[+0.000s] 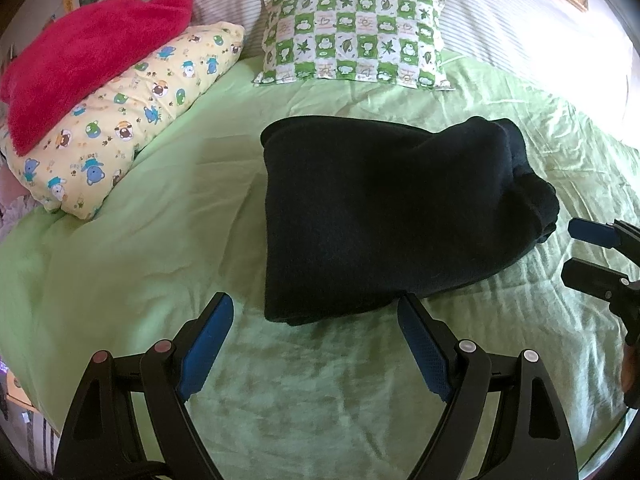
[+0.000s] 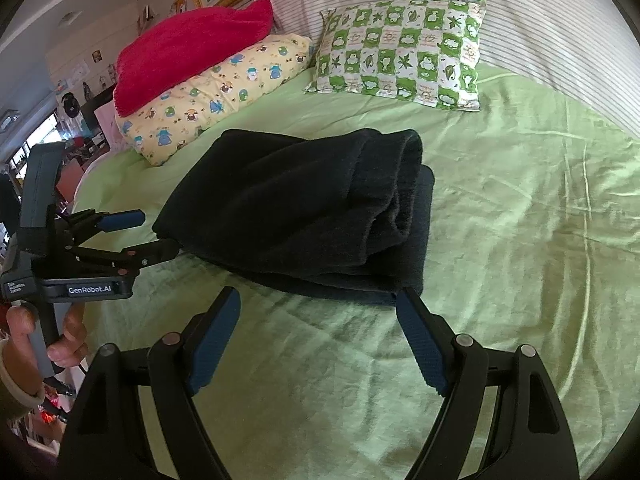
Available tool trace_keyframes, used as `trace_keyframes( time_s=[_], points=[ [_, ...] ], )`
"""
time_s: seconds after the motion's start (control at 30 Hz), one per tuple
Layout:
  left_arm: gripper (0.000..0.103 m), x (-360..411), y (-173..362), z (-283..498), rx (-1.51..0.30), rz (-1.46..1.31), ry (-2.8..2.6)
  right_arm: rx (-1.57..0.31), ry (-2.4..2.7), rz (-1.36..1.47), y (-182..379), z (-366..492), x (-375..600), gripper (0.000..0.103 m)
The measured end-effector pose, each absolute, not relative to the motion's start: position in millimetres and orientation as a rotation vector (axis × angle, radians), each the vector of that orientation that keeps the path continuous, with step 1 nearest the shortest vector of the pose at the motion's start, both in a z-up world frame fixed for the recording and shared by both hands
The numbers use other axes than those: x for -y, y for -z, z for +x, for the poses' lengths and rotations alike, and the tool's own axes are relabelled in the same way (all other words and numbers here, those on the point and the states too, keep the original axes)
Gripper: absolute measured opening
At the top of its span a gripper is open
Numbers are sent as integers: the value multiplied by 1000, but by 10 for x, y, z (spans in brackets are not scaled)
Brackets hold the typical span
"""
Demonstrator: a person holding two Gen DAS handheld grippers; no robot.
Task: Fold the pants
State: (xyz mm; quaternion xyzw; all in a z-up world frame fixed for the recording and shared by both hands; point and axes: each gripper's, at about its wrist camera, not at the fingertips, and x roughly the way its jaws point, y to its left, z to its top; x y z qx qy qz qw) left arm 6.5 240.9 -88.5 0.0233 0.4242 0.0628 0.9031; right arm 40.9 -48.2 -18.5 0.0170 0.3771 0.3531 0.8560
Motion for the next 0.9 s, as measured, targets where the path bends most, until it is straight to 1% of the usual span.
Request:
trace_keyframes(
  time_s=[0.3, 0.4, 0.67, 0.87, 0.9],
  points=[
    [85, -2438, 857, 88, -882, -19, -94, -794, -713, 42, 193, 448, 587, 81],
    [84, -2443, 815, 88, -858, -35, -95, -786, -710, 44, 176, 469, 606, 81],
    [84, -2333, 708, 128, -825, 12, -103, -784, -710, 71, 193, 529, 625, 81],
    [85, -2235, 657, 213, -833, 17, -88, -764, -707, 105, 155, 537, 651, 81],
    [85, -2213, 662, 234, -838, 20, -84, -757, -708, 114, 151, 538, 660, 83]
  ],
)
